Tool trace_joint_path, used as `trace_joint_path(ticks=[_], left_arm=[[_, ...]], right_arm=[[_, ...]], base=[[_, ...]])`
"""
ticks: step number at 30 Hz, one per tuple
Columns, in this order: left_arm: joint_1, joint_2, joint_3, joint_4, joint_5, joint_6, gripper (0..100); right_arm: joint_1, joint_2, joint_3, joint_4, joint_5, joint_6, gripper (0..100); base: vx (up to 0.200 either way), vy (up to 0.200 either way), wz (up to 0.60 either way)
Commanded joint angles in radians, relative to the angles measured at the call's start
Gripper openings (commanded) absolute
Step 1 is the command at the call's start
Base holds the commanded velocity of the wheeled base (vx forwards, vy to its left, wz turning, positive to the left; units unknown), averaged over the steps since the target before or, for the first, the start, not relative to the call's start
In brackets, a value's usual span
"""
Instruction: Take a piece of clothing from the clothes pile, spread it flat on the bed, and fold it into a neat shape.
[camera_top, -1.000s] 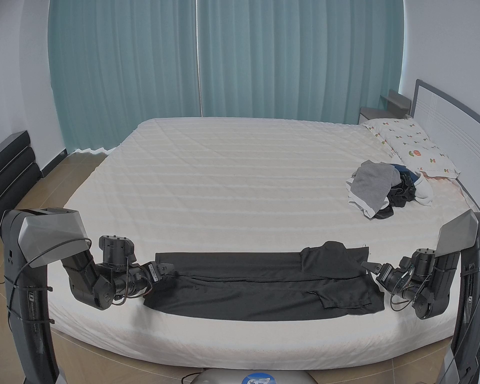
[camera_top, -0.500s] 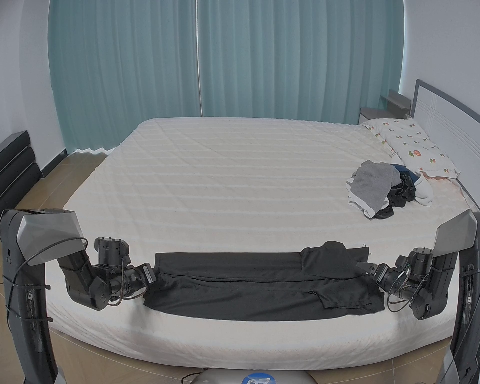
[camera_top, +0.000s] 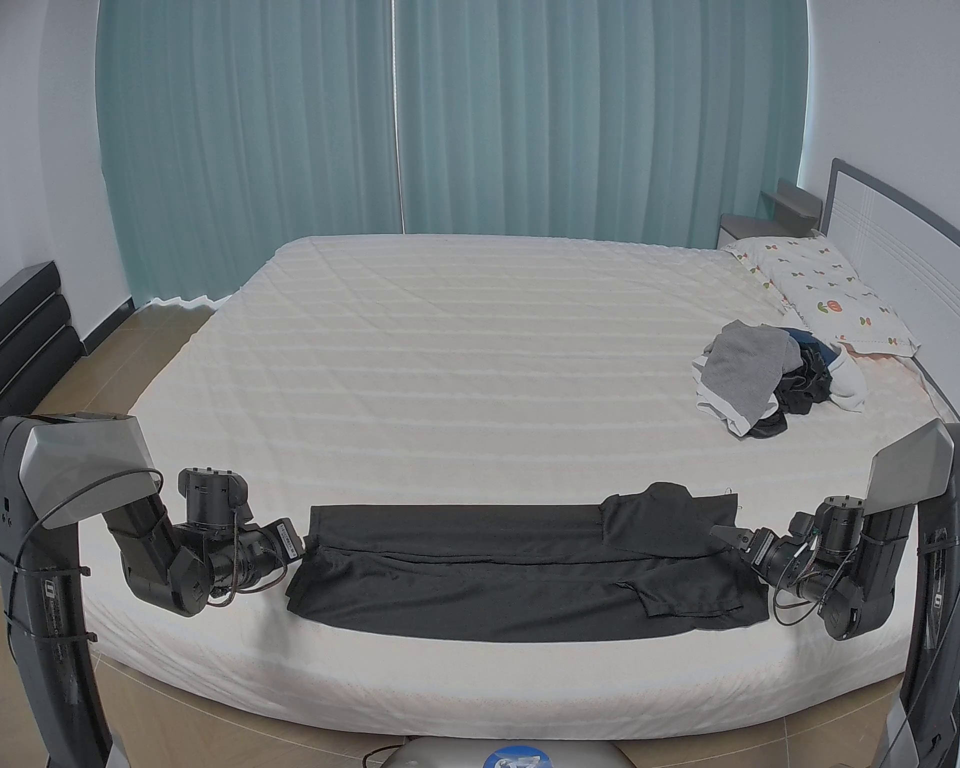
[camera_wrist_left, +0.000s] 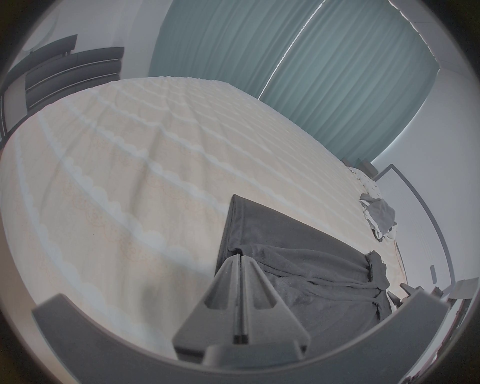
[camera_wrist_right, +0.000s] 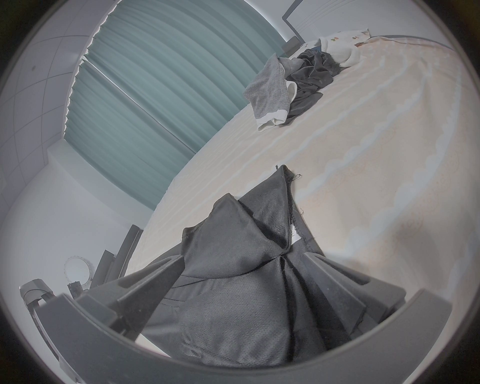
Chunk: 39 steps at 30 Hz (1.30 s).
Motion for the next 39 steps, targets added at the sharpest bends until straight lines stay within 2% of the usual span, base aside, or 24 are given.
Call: trace_joint_path(ticks=[1,8,12,16,20,21,29,39], left_arm=[[-0.012,-0.013,0.005,0.000,-0.006,-0.002,100],[-0.065,0.027,-0.011,-0.007,-0.016,0.000,100],[-0.092,0.074,-0.015,-0.067,-0.010,0.001,100],[-0.097,0.102,-0.005,-0.128,-0.006,0.008,100],[-0.097,0.102,0.004,-0.130,-0.006,0.009,100],[-0.097,0.102,0.005,-0.127,-0.006,0.011,0],[-0.082,0.099,-0.004,-0.125,-0.001,0.024,0],[-0.026,0.090,0.025,-0.130,0.000,0.024,0]], right_arm=[[0.000,0.004,-0.002,-0.011,0.000,0.000,100],[0.006,0.009,-0.005,-0.011,-0.001,0.000,100],[0.013,0.011,-0.005,-0.011,-0.004,0.000,100],[0.013,0.012,-0.007,-0.011,-0.004,0.002,100],[0.013,0.012,-0.007,-0.011,-0.004,0.000,100],[0.013,0.012,-0.007,-0.011,-0.004,0.000,100],[0.007,0.012,-0.016,-0.011,-0.003,0.002,100],[0.023,0.018,-0.017,-0.009,-0.001,0.002,100]], base=[[0.000,0.000,0.00],[0.000,0.000,0.00],[0.000,0.000,0.00],[0.000,0.000,0.00],[0.000,0.000,0.00],[0.000,0.000,0.00],[0.000,0.000,0.00],[0.000,0.000,0.00]])
